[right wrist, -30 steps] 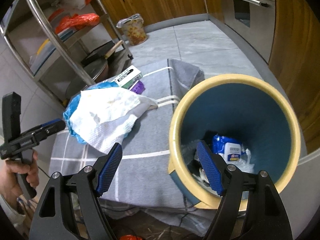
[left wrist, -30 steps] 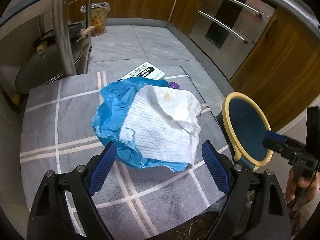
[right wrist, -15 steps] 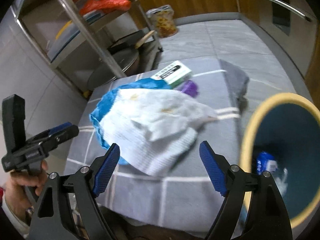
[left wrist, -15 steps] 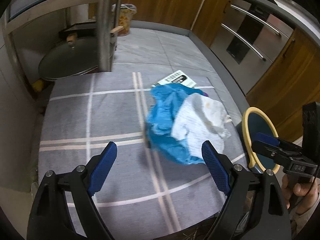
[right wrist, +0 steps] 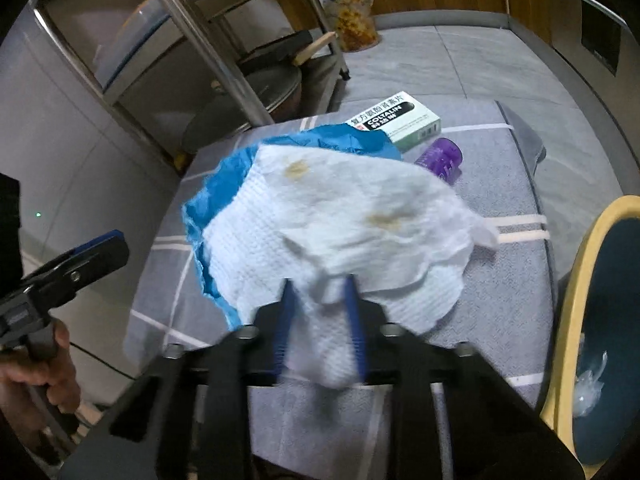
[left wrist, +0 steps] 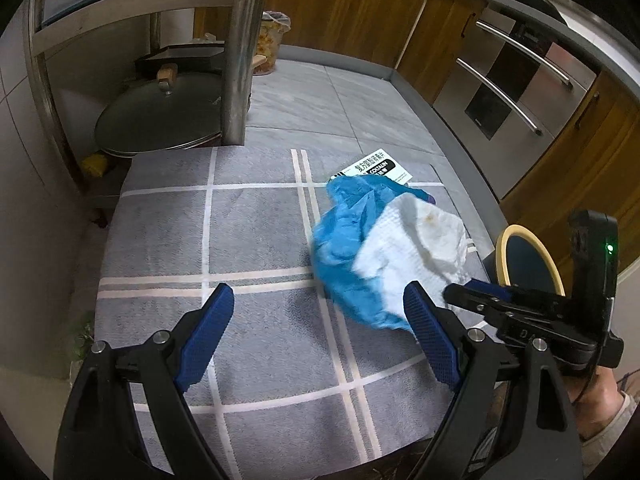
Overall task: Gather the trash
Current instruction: 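Grasp the white tissue with the right gripper, then lift the white tissue with the right gripper while the left gripper grasps the blue cloth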
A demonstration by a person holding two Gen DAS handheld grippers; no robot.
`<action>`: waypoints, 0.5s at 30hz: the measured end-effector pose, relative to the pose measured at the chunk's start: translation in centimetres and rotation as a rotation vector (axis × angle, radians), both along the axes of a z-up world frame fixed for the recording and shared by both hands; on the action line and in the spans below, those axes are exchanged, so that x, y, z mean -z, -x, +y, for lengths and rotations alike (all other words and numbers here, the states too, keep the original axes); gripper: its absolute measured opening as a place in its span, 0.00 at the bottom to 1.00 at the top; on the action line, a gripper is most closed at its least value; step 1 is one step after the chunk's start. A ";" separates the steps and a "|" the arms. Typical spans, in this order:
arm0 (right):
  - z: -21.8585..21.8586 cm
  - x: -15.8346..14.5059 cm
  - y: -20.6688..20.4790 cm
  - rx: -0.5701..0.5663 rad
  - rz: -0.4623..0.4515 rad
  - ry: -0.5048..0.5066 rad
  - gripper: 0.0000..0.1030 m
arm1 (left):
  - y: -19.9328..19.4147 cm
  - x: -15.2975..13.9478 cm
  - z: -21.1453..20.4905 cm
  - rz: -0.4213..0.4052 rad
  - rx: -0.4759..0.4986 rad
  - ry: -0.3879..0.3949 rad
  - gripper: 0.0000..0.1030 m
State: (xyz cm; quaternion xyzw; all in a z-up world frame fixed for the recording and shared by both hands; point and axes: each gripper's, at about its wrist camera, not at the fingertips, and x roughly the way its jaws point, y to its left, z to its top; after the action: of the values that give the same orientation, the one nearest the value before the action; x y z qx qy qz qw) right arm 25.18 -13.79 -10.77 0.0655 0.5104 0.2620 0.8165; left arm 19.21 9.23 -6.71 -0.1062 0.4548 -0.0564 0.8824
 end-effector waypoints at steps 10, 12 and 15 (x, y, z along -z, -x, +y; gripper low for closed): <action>-3.5 -3.4 1.0 0.050 -0.060 -0.116 0.04 | -0.7 -0.3 -1.3 -0.006 0.009 -0.007 0.82; -4.3 -4.8 1.4 0.060 -0.093 -0.141 0.04 | -0.8 -0.3 -1.3 -0.005 0.005 -0.008 0.82; -5.3 -7.0 1.9 0.071 -0.142 -0.167 0.03 | -0.9 -0.2 -1.4 -0.004 -0.003 -0.011 0.82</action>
State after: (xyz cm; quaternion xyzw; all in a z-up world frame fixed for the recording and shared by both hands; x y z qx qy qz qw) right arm 23.28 -19.11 -3.74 0.1324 0.4250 0.2787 0.8510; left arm 20.15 7.88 -6.52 -0.1019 0.4534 -0.0529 0.8839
